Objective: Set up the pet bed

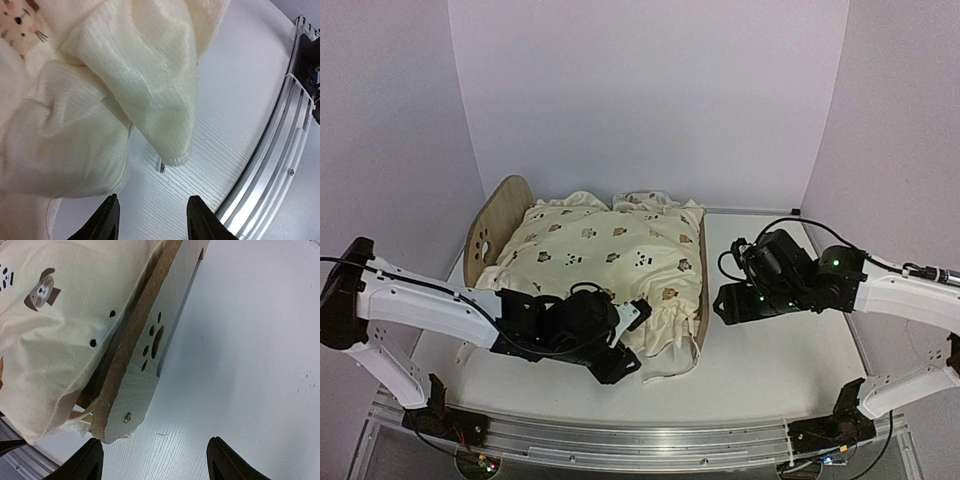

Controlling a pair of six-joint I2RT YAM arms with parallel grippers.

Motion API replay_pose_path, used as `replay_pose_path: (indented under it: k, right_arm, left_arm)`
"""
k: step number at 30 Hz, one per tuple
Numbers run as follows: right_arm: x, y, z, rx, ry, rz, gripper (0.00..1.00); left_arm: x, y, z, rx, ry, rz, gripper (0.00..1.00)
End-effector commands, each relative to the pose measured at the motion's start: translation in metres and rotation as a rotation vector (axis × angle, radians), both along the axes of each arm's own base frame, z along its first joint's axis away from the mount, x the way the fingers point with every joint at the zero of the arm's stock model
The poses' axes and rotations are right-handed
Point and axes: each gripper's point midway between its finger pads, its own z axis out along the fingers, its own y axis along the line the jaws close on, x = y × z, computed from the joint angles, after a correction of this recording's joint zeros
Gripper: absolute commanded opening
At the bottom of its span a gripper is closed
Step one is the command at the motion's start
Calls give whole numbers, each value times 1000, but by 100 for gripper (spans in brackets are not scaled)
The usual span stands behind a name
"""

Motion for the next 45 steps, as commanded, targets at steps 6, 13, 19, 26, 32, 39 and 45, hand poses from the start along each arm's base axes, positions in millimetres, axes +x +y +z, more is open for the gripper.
replay_pose_path:
  k: [6,13,19,26,32,39,45]
  right_arm:
    - [-2,2,10,62,-39,3,72]
    - [-6,1,6,73,-34,9,72]
    - [-8,3,2,86,-26,15,72]
    - [-10,4,-3,90,-16,20,72]
    - [-12,4,-9,89,-5,22,72]
    - [-15,4,-14,85,4,26,72]
    - [-24,3,-19,106,30,42,72]
  left_arm:
    - [28,-42,-52,4,-50,90,44]
    - [44,-53,-67,-10,-108,140,49]
    - [56,-55,-75,-31,-149,208,49]
    - [71,-53,-84,-13,-214,266,42]
    - [78,-53,-95,-8,-248,295,31]
    - [78,-59,-98,-27,-246,284,0]
    - [45,-65,-74,-111,-115,165,0]
